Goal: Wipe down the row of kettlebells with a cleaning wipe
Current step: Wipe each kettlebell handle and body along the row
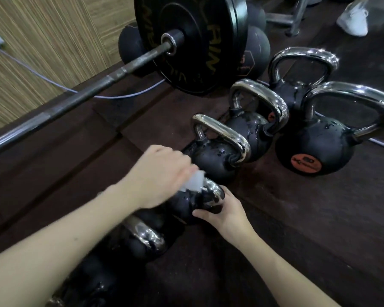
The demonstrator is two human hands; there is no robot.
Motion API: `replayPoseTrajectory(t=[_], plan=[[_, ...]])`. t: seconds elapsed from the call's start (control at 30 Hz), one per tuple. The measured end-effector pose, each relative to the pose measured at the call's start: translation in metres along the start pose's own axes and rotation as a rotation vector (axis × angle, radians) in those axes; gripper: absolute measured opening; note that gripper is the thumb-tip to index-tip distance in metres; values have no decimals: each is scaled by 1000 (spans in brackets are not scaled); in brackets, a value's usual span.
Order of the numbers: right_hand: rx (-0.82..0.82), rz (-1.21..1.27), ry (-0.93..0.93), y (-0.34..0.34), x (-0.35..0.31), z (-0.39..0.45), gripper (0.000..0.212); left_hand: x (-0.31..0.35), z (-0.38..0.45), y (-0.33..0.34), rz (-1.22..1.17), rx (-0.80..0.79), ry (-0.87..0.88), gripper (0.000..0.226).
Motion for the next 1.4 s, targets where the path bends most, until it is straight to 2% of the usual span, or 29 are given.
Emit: replayPoseTrajectory(t=[0.07,0.13,0.2,0.23,0.27,0.33,0.4,0.43,0.5,0.53,0.6,0.67,0.73,0.77,0.8,0.83,0.87,0.9,0.97,1.07,1.17,1.2,1.27,1.3,1.4], plan=[[10,36,6,0,-2,-1,59,-29,-7,1,-52,-30,-81,36],[13,54,-8,-2,-5,-3,67,-35,-10,12,-77,-56,-66,39],[6,55,-8,2,-2,-1,68,-21,0,9,-4,-81,-54,23],[-11,44,8,5,2,0,67,-7,4,2,11,-42,-27,15],[-10,44,31,5,5,0,63,12,9,-3,33,-31,36,11],[-10,50,75,5,14,0,51,57,13,-2,69,-37,151,22],[-73,105,89,9,24,-1,32,96,14,6,84,-54,203,20],[-93,-5,41,6,15,-5,24,102,13,8,116,-26,212,21],[-50,-87,-26,0,5,-4,24,74,13,-1,24,57,94,30],[-39,-38,-24,3,7,-1,33,51,10,-7,-37,88,28,31],[-14,45,38,4,5,0,53,9,0,-10,-66,96,-36,18],[-32,77,3,3,-6,-2,61,-31,-12,4,-116,-7,-103,12],[-38,108,-29,2,-5,-3,65,-49,-18,15,-47,-62,-46,32],[-37,103,-36,2,-6,-3,65,-50,-17,21,-33,-72,-20,35],[-26,90,-26,1,-8,-3,65,-48,-14,23,-32,-84,-31,27],[-22,82,-10,2,-8,-2,64,-39,-9,20,-68,-100,-64,21],[-23,66,-17,3,-9,-1,63,-20,-3,7,-17,-50,-37,15],[-14,56,-9,3,-8,-1,62,2,6,-3,16,-14,31,18],[10,65,26,0,-2,-1,56,51,18,-5,60,-67,151,40],[-21,114,77,4,4,-4,32,96,16,12,78,-73,218,35],[-17,109,53,4,0,-2,29,75,16,3,-13,20,142,36],[-8,80,29,2,-3,0,36,60,16,-4,-45,63,109,32],[-5,27,-14,1,-5,1,47,21,10,-3,-99,46,22,21],[-10,30,-26,2,-6,1,49,2,5,0,-93,38,-31,23],[-17,111,1,0,-10,-3,62,-55,-15,7,-447,-9,-381,43]])
Point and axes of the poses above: each hand's wrist, its own z-axis towards the middle knuckle, its own y-axis out of the palm, x = y × z, the point moved 9 cm from there along z, towards the middle knuckle, and after that the axes turned 2 degrees about z, right-handed, at the moved point
